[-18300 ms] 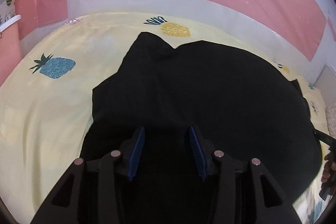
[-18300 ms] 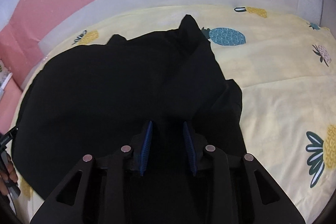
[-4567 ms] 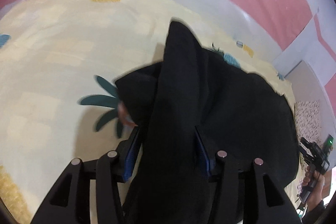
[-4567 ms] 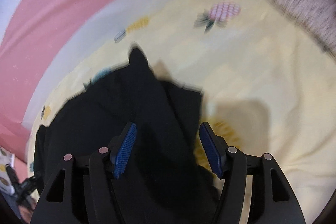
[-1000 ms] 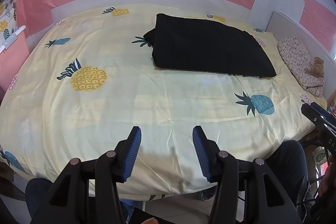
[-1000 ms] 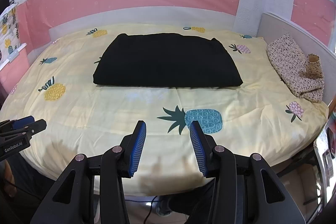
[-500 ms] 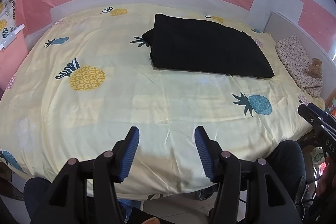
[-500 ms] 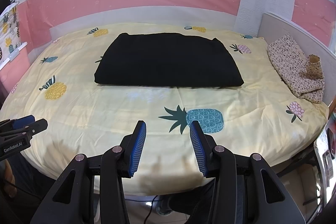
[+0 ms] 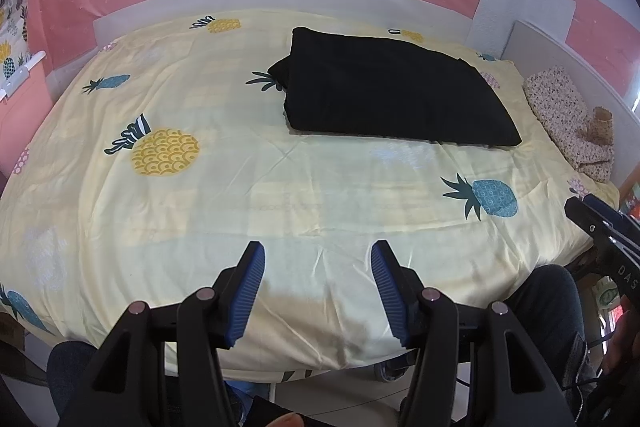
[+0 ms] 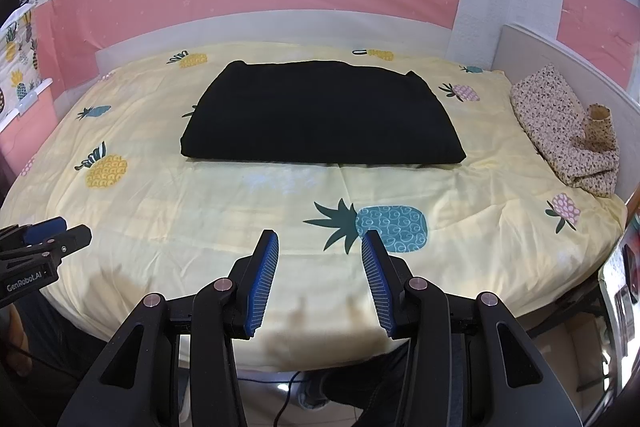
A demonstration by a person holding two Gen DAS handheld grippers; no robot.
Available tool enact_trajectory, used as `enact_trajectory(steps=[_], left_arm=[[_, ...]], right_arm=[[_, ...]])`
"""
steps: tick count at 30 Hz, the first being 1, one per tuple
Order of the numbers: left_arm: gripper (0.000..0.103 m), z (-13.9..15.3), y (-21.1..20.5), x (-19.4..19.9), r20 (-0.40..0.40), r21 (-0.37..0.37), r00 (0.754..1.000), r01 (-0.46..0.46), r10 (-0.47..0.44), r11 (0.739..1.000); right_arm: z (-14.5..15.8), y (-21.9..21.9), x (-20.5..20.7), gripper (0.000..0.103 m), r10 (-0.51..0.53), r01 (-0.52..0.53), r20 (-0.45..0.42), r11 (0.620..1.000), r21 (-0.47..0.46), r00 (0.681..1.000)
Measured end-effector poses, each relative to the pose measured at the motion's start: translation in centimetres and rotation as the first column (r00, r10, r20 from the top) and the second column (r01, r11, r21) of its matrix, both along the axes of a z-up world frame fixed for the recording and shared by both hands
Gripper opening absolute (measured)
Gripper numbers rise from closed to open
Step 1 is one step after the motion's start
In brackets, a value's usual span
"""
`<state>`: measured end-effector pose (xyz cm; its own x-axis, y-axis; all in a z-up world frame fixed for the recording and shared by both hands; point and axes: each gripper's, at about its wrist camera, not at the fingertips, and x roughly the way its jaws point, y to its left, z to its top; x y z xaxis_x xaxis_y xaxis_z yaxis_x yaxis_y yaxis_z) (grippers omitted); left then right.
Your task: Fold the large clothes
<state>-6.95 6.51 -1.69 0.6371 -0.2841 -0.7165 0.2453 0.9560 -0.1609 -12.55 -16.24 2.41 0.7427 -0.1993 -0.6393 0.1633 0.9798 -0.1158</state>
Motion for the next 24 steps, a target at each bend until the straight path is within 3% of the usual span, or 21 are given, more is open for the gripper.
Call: enact_trajectory(steps=[24], left_arm=[[0.063,0.22,-1.02,-0.47,0.018,0.006,0.999,0.034,-0.034,0.999]], right_arm=[[-0.18,0.04,0.12,0.044,0.002,-0.002,-0.001,1.000,-0.002,1.000]])
